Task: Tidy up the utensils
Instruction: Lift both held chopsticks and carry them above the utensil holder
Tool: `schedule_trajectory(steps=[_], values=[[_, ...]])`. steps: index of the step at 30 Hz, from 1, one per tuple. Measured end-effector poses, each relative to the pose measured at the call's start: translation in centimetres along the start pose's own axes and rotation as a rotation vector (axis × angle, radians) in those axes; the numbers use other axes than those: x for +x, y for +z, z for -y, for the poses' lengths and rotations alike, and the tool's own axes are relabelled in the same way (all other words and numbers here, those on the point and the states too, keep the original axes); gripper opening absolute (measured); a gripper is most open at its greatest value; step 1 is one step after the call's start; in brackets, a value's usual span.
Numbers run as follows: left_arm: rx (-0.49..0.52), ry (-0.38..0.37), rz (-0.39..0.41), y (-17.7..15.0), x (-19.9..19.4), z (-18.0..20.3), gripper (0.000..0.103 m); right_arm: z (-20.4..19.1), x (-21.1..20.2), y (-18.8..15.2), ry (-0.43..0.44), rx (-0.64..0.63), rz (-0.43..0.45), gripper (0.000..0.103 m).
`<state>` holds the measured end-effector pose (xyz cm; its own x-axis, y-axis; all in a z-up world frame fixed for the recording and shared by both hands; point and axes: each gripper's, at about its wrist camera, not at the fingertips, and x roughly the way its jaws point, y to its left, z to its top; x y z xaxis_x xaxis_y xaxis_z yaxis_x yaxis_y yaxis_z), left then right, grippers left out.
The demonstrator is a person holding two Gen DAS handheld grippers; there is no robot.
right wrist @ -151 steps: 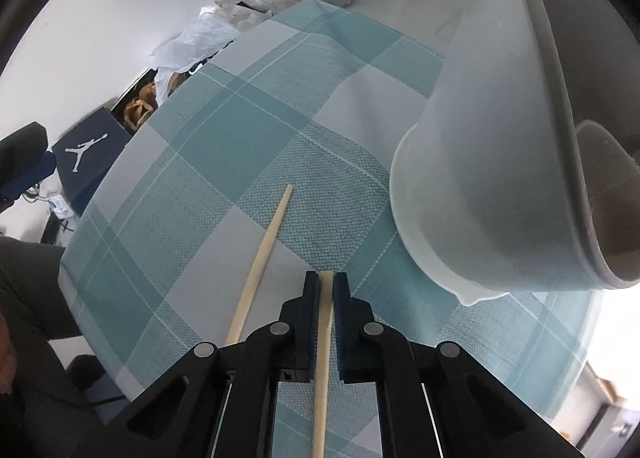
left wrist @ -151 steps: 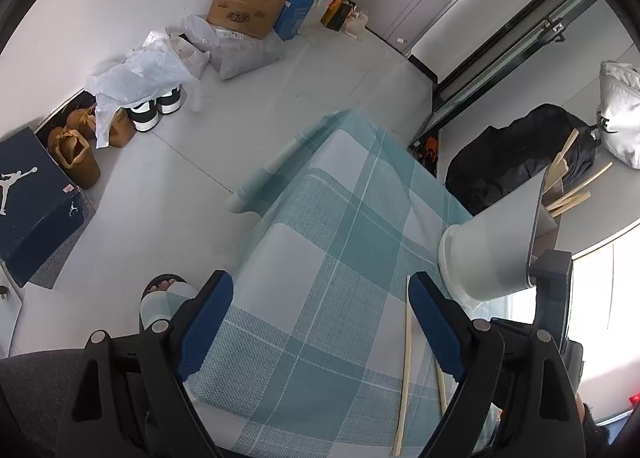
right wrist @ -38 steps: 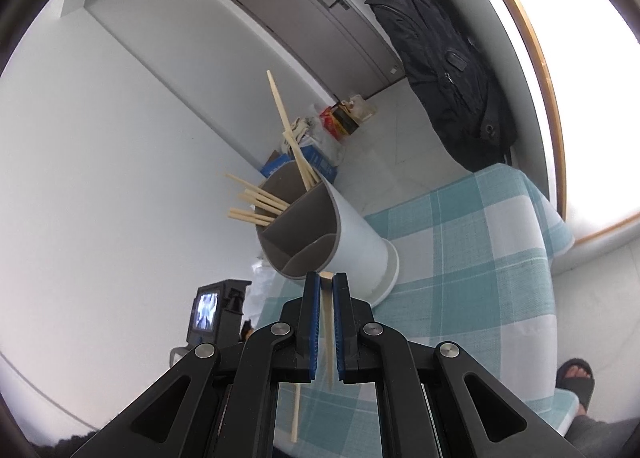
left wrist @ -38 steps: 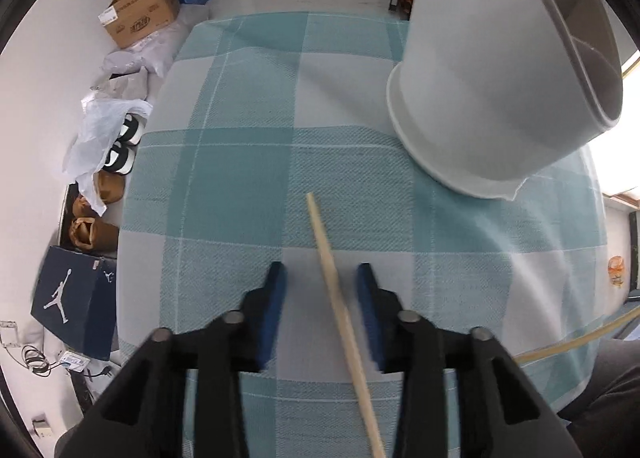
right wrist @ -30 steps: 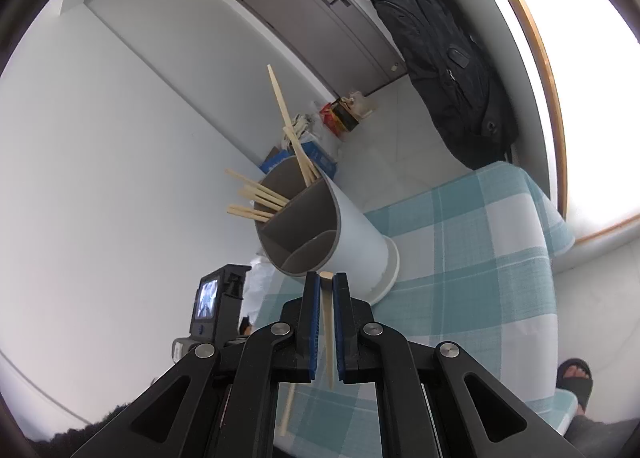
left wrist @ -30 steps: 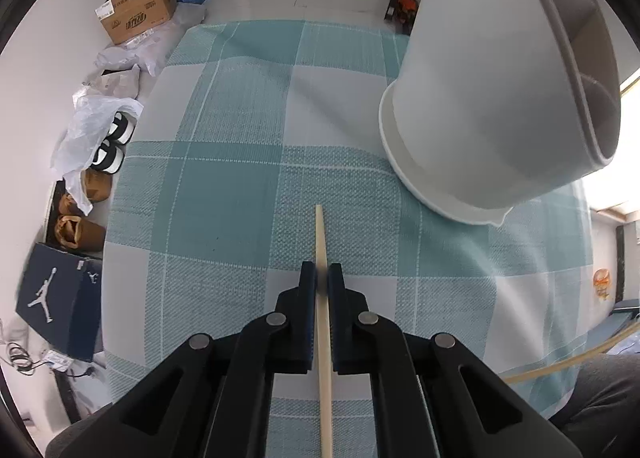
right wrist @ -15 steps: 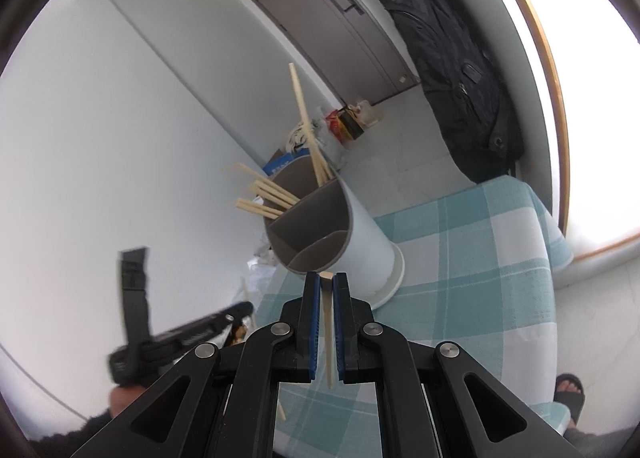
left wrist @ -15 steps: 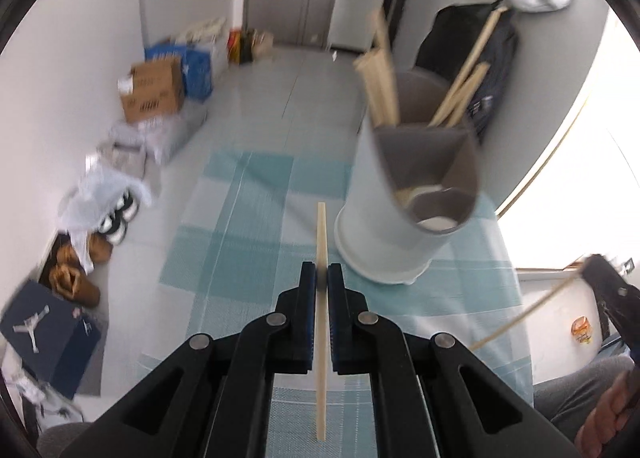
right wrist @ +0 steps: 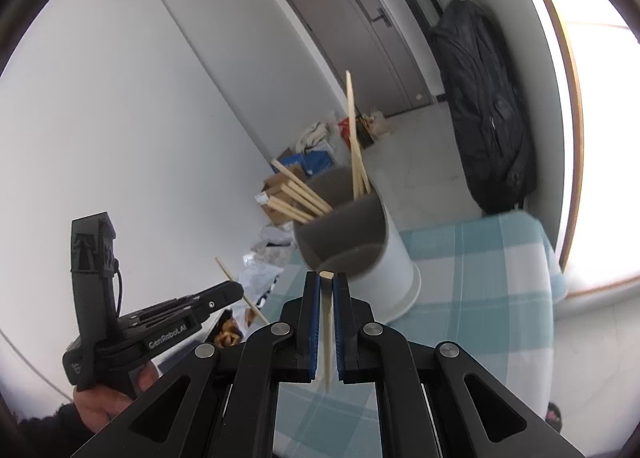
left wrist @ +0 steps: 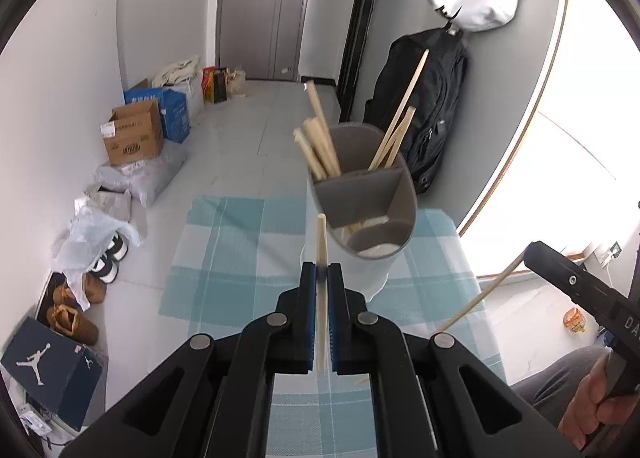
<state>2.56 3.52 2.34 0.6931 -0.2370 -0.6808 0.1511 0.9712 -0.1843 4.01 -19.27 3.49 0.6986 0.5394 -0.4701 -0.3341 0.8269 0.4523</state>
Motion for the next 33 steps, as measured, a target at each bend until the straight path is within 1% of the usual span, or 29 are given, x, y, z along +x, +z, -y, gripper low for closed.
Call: schedule_trajectory(steps=[5, 9, 11, 15, 19, 26, 30, 33], values=[[0.018, -0.013, 0.025, 0.9, -1.0, 0.9, 0.001, -0.7, -0.4, 1.5, -0.016, -0.017, 0.008, 0.006], [0.006, -0.022, 0.012, 2.0, -2.0, 1.3, 0.001, -1.3, -1.0, 3.2, -0.018, -0.036, 0.016, 0.006], [0.001, -0.028, 0.025, 2.8, -2.9, 1.4, 0.001, -1.7, -1.4, 4.2, -0.018, -0.047, 0.020, 0.006], [0.005, -0.035, 0.059, 5.2, -4.7, 2.0, 0.001, -2.9, -2.2, 7.2, -0.016, -0.081, 0.037, 0.006], [0.007, -0.046, 0.098, 7.9, -5.9, 2.5, 0.001, -4.2, -2.9, 10.8, -0.016, -0.126, 0.075, 0.006], [-0.007, -0.038, 0.110, 11.7, -5.3, 2.9, 0.001, -4.8, -1.7, 16.6, -0.042, -0.168, 0.113, 0.006], [0.003, -0.028, 0.120, 13.1, -4.4, 3.2, 0.001, -4.5, -0.5, 18.8, -0.055, -0.179, 0.121, 0.006], [0.011, -0.017, 0.120, 13.7, -3.0, 3.1, 0.001, -4.2, 1.4, 19.6, -0.069, -0.197, 0.114, 0.006]])
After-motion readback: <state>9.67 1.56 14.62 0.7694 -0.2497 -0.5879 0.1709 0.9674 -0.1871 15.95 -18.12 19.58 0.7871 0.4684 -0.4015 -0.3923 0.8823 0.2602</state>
